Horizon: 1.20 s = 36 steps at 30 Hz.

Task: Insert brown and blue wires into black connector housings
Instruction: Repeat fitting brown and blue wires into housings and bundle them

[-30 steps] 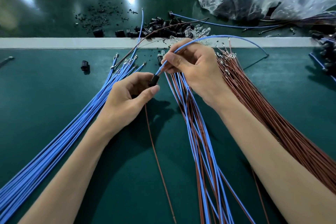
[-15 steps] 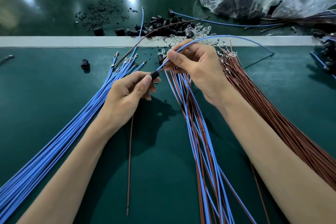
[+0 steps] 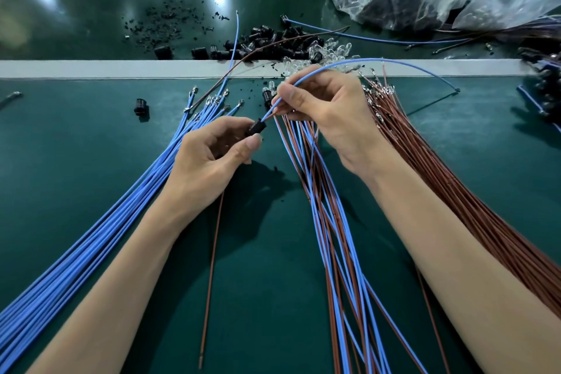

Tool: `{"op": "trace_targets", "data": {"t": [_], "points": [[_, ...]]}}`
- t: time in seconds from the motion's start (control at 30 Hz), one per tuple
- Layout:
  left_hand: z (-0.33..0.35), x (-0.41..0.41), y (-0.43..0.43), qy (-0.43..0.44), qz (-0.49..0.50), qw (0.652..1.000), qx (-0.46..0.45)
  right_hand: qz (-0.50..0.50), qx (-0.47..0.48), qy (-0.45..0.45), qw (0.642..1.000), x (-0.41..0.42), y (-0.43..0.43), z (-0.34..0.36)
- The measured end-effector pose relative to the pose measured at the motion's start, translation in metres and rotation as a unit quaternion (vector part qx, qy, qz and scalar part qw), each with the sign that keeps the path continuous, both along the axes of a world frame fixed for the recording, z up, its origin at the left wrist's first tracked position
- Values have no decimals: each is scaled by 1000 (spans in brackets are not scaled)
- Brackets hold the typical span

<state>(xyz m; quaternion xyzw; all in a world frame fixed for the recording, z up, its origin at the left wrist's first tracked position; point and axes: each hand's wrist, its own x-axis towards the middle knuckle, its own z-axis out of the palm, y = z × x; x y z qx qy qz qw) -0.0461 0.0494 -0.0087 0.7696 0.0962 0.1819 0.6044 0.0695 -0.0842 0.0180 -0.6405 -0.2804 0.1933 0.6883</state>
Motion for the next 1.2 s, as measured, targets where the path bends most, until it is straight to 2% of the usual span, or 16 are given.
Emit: {"op": "trace_targets", "data": {"t": [0.2,0.63,0.83,0.97,1.1,1.2], "points": [[-3,0,3,0,-6,1000,-4,30,-27,-11,999,1,0,-5],[-3,3,5,-1,-20,1000,-18,15,39,-24,999,-1,7,-12],[-2,5,4,8,2,1000,-25,31,-7,-66,997,-8,12,-17],[0,5,3,12,-13,1000,-16,8,-1,-57,998,-6,11,-17],[-1,3,5,32,-29,999,7,50,-54,-60,995,-4,8,-13],[-1,4,4,35,-29,999,2,49,-31,11,998,4,4,-5]]}}
